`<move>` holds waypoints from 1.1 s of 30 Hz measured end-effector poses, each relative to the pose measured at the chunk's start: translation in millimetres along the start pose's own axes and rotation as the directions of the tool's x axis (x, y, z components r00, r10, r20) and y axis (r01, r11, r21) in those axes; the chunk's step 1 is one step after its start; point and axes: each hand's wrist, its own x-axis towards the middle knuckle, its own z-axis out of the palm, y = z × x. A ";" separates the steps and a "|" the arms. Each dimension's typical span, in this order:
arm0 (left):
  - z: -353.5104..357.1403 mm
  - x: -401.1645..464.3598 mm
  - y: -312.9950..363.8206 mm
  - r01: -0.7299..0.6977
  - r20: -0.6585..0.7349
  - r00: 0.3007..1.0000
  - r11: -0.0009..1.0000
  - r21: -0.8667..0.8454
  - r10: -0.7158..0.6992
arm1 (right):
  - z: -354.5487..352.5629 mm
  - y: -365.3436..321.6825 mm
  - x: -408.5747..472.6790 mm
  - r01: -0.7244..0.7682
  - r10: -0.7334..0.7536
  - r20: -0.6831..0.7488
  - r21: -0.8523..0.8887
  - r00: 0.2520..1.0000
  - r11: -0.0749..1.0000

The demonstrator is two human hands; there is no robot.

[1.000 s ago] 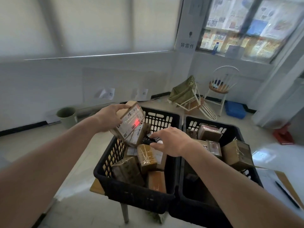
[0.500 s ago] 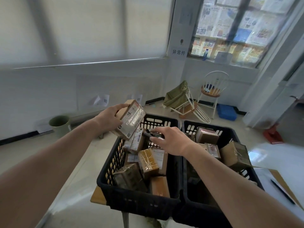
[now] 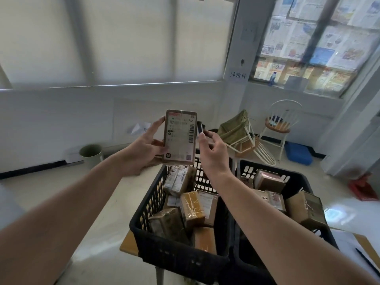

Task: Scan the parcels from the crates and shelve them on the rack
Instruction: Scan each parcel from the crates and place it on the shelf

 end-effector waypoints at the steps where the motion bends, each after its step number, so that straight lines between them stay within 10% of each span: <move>1: 2.1 -7.8 2.6 -0.014 -0.016 1.000 1.000 0.001 0.014 | 1.8 -3.6 -1.9 0.019 -0.020 0.013 0.034 1.000 0.999; 10: 50.7 -119.6 17.0 -0.151 -0.358 0.922 0.988 0.017 0.146 | -4.5 -18.4 -49.0 0.118 -0.207 0.251 0.329 0.946 0.937; 21: 113.4 -335.5 31.6 -0.091 -0.793 0.568 0.975 0.204 0.219 | -4.9 -69.6 -209.9 0.006 -0.352 0.547 0.536 0.759 0.844; 33: 143.1 -628.8 44.6 0.156 -0.930 0.170 0.922 0.353 0.327 | 31.8 -152.2 -472.9 -0.073 -0.549 0.670 0.664 0.499 0.744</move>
